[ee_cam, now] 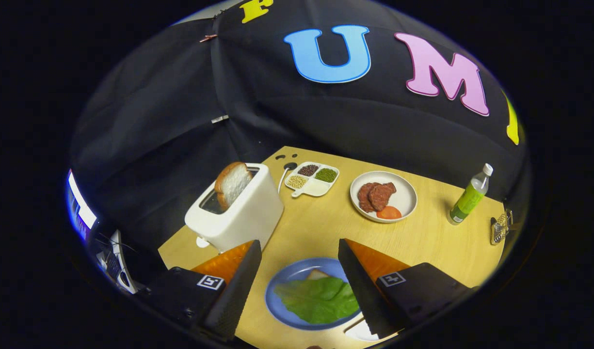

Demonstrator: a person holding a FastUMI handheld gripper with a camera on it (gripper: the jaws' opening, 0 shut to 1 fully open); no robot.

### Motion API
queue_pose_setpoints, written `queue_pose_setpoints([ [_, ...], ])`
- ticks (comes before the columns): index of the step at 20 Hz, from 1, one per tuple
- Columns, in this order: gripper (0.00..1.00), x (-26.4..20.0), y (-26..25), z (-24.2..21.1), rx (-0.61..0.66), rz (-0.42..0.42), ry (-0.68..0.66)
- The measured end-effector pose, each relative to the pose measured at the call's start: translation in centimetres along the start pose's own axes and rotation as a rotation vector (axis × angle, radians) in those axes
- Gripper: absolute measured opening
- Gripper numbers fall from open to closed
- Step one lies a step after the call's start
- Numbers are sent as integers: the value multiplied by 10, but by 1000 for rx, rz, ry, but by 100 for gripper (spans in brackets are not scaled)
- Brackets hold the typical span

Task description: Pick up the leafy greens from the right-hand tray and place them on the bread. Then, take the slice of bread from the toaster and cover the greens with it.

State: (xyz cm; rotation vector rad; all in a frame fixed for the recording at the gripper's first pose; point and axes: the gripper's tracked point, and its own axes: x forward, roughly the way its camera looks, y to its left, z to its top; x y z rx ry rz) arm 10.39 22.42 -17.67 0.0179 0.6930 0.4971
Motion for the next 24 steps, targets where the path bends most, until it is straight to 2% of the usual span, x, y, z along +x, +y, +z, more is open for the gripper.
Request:
queue_pose_setpoints([
  [8, 99, 40, 63, 61, -98, 64, -51],
  [15, 99, 90, 113, 82, -88, 106, -42],
  [24, 99, 143, 120, 62, -122, 9, 34],
])
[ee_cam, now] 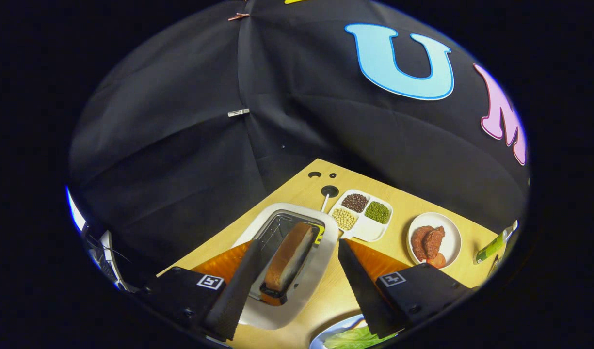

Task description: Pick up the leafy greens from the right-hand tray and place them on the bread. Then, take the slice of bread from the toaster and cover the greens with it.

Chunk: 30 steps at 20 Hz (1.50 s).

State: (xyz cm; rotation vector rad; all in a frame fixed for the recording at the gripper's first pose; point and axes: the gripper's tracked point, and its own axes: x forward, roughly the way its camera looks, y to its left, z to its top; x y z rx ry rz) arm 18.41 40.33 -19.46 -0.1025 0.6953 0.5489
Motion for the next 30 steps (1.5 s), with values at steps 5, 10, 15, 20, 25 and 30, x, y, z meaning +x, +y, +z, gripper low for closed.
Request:
queue_pose_setpoints([
  [5, 67, 10, 10, -6, -13, -4, 24],
  [10, 28, 16, 9, -15, -5, -16, 61],
  [15, 14, 4, 13, -10, 12, 5, 57],
  [20, 14, -32, 12, 28, 28, 39, -42],
  [25, 13, -76, -5, 58, 60, 62, -141],
  [30, 13, -117, -36, 65, 103, 46, -191],
])
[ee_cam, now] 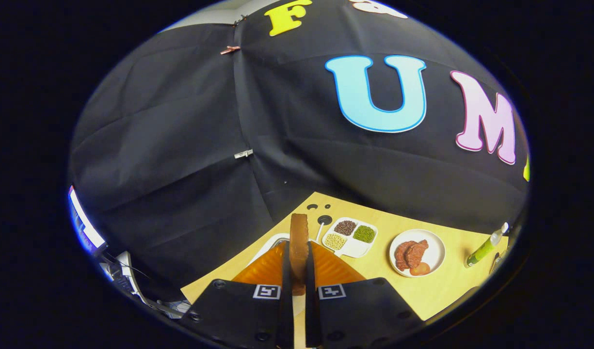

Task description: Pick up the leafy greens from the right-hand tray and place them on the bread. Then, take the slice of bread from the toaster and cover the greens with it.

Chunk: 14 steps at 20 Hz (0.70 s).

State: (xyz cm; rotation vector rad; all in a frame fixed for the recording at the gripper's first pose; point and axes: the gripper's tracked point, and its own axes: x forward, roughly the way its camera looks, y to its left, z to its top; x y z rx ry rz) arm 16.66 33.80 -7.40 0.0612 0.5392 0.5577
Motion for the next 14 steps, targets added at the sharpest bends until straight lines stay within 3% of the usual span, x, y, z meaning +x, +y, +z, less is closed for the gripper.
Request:
queue_pose_setpoints([
  [6, 14, -37, -47, -14, 113, -46, -9],
  [14, 14, -60, -87, -121, 281, -71, 137],
])
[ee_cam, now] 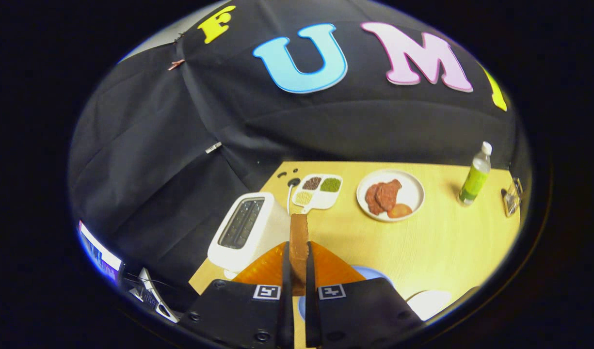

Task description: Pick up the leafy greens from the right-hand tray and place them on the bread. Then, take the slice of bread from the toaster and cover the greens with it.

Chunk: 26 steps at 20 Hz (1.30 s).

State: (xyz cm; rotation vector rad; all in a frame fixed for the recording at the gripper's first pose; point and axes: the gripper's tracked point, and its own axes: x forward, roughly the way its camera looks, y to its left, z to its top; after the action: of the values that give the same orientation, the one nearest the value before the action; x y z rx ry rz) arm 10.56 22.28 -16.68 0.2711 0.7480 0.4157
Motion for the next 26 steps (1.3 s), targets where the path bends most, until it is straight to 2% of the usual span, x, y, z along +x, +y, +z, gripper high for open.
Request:
queue_pose_setpoints([
  [12, 14, 29, -47, -94, 88, -30, 157],
  [20, 13, 31, -78, -107, 105, -93, 181],
  [26, 17, 28, -100, -120, 111, -150, 194],
])
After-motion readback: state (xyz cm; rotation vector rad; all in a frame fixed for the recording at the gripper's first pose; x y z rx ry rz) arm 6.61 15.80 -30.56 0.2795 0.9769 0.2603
